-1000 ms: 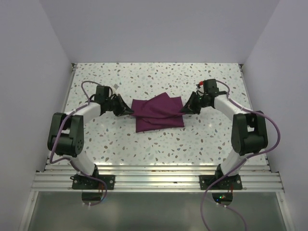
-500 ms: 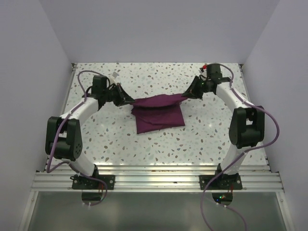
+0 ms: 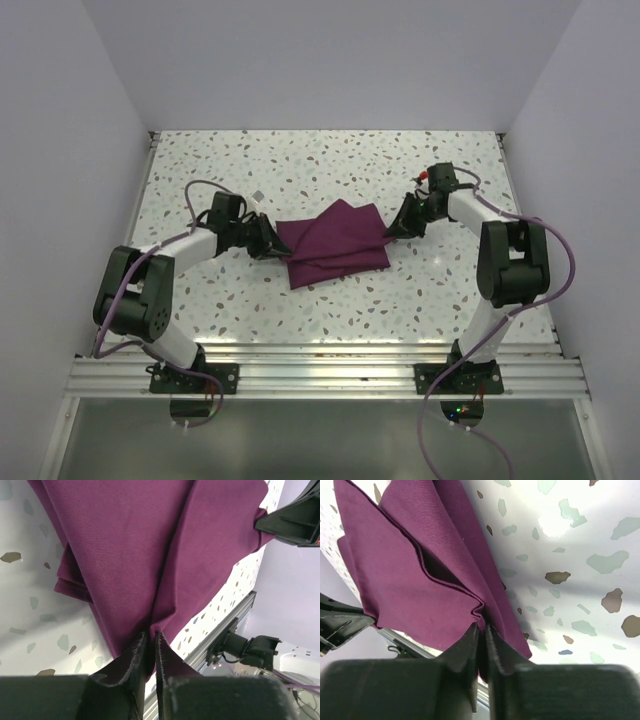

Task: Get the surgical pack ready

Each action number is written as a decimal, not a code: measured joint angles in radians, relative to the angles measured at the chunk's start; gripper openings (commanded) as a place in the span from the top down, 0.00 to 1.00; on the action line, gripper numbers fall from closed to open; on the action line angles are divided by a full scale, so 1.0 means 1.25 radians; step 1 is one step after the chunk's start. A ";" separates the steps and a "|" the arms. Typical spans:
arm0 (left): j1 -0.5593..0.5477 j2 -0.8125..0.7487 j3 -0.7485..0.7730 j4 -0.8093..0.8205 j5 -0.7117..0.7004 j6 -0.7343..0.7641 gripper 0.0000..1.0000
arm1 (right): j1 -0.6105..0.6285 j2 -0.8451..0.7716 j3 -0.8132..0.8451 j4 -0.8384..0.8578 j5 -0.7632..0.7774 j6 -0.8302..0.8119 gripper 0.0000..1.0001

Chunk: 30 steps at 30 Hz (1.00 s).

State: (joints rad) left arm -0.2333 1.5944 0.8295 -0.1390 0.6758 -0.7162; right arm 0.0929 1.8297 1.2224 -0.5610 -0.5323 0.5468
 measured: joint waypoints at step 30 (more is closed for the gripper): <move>0.029 -0.117 0.079 -0.067 -0.091 0.094 0.48 | 0.126 0.449 0.643 -0.056 -0.086 -0.250 0.29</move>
State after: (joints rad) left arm -0.1967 1.4475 0.9287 -0.2230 0.5617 -0.5983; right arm 0.2508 2.3905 2.0266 -0.6312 -0.6395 0.2340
